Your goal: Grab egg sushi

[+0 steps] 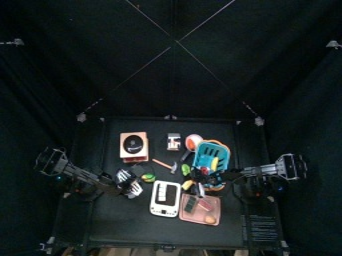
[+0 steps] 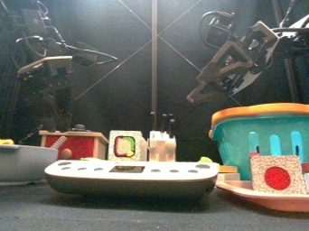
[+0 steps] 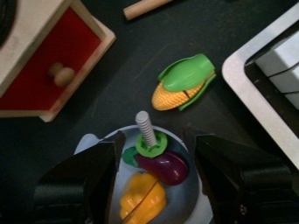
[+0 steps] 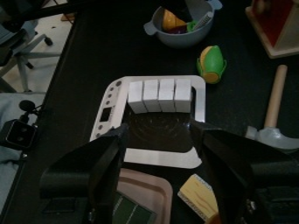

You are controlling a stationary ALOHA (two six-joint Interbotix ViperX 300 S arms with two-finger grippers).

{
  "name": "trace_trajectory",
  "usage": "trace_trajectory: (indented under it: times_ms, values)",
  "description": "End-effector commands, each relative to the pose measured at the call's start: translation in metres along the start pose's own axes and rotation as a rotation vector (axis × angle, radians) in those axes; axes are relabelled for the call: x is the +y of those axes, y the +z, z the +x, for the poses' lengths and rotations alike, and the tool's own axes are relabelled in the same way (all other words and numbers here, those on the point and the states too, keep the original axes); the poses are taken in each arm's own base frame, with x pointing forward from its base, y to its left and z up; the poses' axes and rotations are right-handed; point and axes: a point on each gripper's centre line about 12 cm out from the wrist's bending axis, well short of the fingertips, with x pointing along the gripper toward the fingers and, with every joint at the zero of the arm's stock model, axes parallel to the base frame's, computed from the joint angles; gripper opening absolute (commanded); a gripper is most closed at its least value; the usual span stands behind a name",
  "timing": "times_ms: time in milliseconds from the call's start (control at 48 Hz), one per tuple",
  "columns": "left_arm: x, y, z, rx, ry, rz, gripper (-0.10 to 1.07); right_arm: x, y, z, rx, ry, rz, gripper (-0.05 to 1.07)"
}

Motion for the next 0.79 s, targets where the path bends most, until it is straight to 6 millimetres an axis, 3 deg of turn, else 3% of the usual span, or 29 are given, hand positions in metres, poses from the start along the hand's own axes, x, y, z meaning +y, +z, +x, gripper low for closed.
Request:
trace_trajectory:
  times_ms: [0, 167, 458, 771]
  values:
    - [-0.007, 0.008, -0.009, -0.046, -0.059, 0.006, 0.91, 0.001, 0.012, 0.000, -0.034, 0.005, -0.007, 0.91]
    - [-0.010, 0.021, -0.019, -0.176, -0.133, 0.089, 0.91, 0.002, 0.021, 0.003, -0.053, 0.007, 0.010, 0.91]
    - [0.001, 0.041, -0.044, -0.403, -0.273, 0.202, 0.91, -0.002, 0.041, 0.011, -0.102, -0.021, 0.122, 0.91]
    - [0.062, 0.085, -0.052, -0.619, -0.275, 0.167, 0.91, -0.022, 0.075, 0.012, -0.131, -0.128, 0.205, 0.91]
